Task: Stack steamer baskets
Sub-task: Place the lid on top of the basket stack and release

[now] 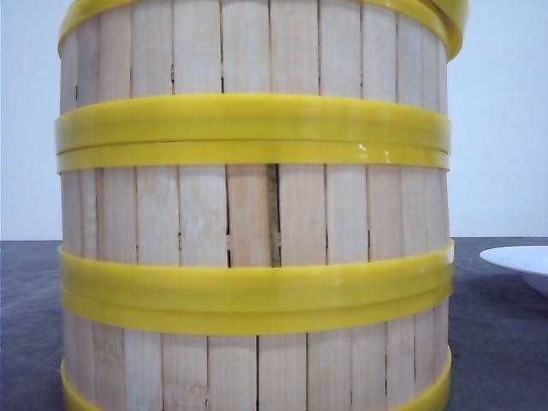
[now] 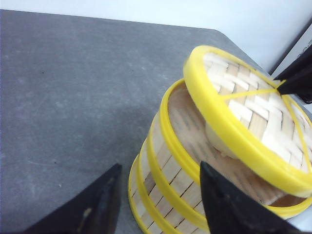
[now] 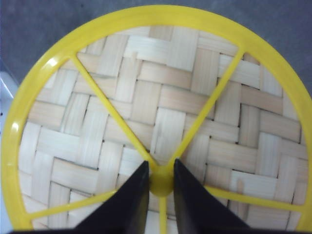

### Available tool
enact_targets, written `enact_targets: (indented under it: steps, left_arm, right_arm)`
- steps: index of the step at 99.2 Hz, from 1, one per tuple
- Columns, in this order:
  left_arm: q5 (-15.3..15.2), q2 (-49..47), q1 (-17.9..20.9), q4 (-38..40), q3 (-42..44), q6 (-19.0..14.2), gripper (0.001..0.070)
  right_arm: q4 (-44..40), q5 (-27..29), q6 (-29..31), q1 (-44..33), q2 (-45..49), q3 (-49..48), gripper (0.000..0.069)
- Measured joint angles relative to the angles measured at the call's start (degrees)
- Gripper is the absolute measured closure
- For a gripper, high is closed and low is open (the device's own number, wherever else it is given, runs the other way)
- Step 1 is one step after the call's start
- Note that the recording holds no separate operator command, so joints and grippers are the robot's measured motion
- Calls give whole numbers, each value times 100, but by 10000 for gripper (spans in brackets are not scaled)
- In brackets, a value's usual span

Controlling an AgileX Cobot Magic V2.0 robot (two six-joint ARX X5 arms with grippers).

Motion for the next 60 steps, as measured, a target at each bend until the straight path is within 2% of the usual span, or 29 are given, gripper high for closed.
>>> enact_targets:
  steps: [60]
  left_arm:
    - [0,0,0,0,0,0,412]
  right_arm:
    - [136,-2,-7,72,264,0,633]
